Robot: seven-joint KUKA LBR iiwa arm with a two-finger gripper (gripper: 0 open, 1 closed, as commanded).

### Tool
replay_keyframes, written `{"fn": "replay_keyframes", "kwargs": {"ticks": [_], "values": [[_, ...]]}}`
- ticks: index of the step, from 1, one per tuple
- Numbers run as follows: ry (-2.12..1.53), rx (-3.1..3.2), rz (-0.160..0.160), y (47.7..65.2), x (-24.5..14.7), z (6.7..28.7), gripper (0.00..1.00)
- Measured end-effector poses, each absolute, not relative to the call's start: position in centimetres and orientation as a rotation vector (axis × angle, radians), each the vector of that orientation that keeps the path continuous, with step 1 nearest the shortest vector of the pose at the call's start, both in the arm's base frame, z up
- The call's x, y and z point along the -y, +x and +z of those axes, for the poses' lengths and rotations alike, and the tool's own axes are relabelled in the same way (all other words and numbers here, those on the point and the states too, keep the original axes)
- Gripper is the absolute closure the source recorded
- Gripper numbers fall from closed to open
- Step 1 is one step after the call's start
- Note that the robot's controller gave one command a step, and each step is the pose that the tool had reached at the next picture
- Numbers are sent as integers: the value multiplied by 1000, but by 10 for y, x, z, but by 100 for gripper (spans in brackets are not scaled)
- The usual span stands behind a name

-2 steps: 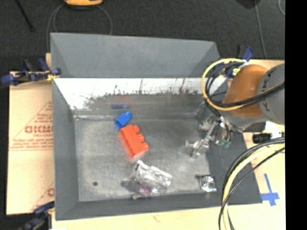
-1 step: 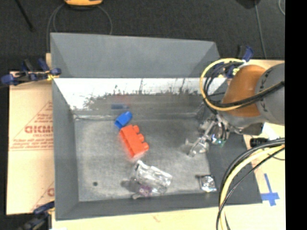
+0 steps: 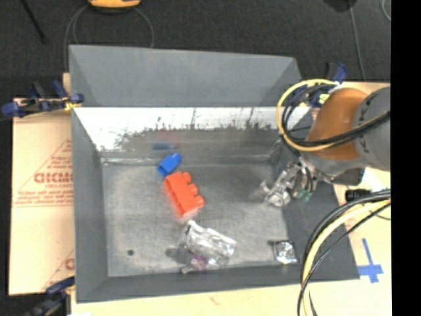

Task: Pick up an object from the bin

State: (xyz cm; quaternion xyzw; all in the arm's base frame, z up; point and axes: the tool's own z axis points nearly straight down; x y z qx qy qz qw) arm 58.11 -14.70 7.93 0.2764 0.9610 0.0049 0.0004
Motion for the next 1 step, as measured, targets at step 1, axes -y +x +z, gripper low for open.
{"fn": "replay_keyframes", "kwargs": {"ticks": [1], "values": [[854, -3016, 2, 583, 147, 98, 100]]}}
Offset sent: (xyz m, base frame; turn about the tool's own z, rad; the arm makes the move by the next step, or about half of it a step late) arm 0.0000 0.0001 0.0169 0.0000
